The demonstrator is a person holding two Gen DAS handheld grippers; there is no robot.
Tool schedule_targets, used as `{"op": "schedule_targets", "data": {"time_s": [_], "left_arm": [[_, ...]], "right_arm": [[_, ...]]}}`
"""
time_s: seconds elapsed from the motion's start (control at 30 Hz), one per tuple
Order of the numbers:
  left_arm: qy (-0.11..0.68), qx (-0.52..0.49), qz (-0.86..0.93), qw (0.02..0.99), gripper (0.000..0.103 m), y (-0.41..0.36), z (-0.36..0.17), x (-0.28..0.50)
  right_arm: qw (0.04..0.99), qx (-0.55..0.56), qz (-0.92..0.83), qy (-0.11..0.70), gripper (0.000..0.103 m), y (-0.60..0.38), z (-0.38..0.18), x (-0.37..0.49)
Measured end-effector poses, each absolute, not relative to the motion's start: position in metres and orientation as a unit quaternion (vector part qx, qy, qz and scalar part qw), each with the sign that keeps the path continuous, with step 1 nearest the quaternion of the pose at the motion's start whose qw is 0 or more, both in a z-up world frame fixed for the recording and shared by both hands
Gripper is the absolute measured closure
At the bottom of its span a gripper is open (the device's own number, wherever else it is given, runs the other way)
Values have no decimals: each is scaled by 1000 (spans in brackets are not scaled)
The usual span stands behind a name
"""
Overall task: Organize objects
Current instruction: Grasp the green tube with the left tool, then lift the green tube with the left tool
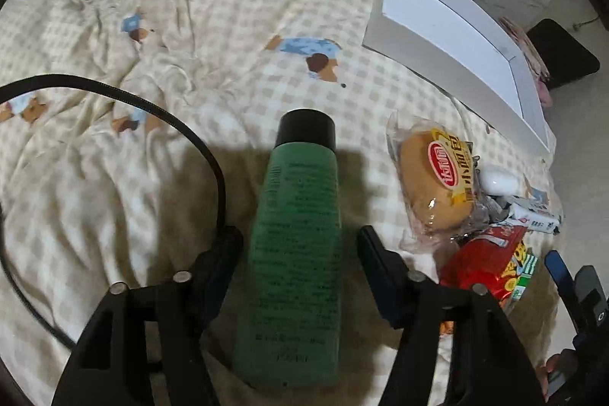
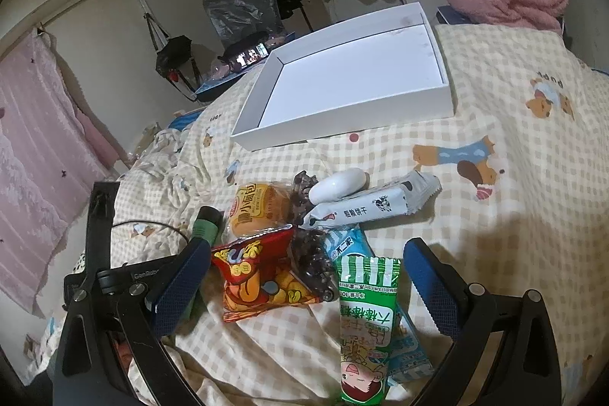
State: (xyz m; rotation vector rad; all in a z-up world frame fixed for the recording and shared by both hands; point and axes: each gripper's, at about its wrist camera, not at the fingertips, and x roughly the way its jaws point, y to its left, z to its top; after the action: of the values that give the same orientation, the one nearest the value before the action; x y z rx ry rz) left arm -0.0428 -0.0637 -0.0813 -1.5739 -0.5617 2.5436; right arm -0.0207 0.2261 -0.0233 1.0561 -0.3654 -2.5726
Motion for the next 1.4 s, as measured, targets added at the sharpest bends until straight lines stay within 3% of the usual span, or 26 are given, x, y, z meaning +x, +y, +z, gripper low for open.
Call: {"op": "schedule_targets", "data": {"time_s": [0.03, 0.23, 0.47, 0.77, 0.9, 1.03, 1.4], "left_arm": [[-188, -517, 834, 48, 54, -66, -81, -44], [-246, -470, 843, 89, 54, -88, -68, -34], [-218, -469, 854, 56, 54, -77, -64, -42], [-193, -432, 881, 30, 54, -70, 24, -26], [-187, -416, 889, 47, 54, -42, 39, -15], [-145, -410, 898, 60, 54, -24, 36, -16], [-181, -427, 880, 98, 54, -19, -5, -22]], "right_arm": [[168, 371, -904, -129, 1, 226, -23, -21], [168, 374, -902, -132, 1, 227, -24, -22], [168, 373, -903, -130, 1, 226, -24, -21], [171, 371, -902, -137, 1, 228, -23, -20], [173, 374, -899, -146, 1, 231, -24, -21], [172, 371, -899, -154, 1, 234, -22, -20], [179, 370, -899, -149, 1, 231, -23, -20]]}}
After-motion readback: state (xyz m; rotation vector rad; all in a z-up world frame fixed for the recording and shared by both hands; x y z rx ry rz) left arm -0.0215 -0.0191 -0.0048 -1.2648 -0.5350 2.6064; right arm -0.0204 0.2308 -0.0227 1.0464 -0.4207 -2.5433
